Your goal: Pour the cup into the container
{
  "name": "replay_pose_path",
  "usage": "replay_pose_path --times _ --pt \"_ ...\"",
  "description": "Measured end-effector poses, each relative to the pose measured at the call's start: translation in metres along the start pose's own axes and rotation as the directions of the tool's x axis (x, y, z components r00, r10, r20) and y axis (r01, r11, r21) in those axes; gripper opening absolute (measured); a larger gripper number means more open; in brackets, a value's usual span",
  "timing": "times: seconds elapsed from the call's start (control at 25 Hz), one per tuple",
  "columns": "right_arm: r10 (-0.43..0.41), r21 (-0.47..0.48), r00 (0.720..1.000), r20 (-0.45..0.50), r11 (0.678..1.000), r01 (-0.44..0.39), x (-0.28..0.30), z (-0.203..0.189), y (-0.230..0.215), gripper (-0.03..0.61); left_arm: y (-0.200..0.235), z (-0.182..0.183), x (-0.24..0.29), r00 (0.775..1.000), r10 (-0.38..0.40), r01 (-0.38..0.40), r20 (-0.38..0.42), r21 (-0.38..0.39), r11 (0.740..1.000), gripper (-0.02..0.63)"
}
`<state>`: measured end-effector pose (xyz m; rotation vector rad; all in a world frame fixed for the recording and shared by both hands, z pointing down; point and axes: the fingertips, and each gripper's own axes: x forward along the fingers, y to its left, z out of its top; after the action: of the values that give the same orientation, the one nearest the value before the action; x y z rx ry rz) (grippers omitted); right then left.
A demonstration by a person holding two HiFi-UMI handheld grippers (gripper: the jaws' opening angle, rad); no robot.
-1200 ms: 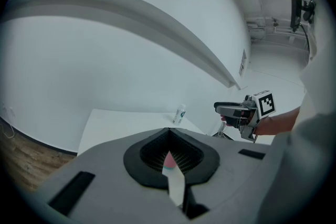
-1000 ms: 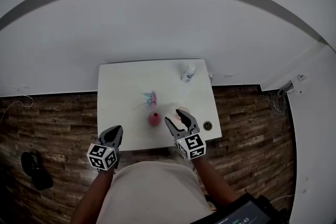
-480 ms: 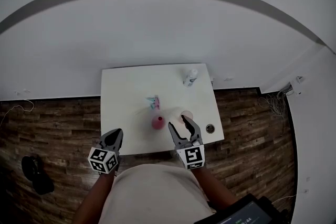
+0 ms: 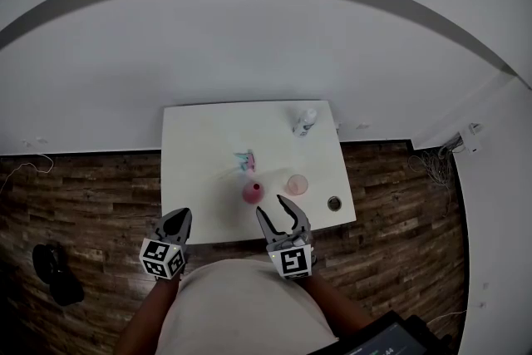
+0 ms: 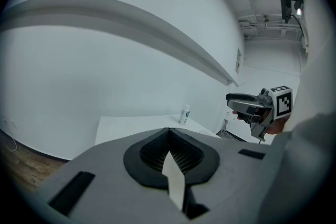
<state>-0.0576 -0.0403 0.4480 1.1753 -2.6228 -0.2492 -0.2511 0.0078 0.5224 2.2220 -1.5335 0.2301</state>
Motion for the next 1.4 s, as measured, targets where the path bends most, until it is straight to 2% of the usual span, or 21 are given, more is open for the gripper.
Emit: replay_pose_path --times 0.12,0.6,1.4 --pt "0.01 -0.018 1.0 -0.007 1.0 -0.01 0.002 -0.001 0.006 0.221 0.0 0.0 -0.004 1.0 -0.001 0.001 -0.003 0.007 1.0 0.011" --pt "-0.034 0.009 0.999 -0.013 0.999 0.034 -0.009 0.005 0.028 0.213 0.001 -0.024 -0.034 0.999 -0.011 0.011 -0.034 -0.003 1.0 0.011" --pt "-0.049 -0.002 0.997 -0.06 0.999 0.049 -0.056 0.003 0.057 0.213 -0.017 -0.051 -0.068 0.999 -0.032 0.031 -0.018 -0.04 0.999 0.011"
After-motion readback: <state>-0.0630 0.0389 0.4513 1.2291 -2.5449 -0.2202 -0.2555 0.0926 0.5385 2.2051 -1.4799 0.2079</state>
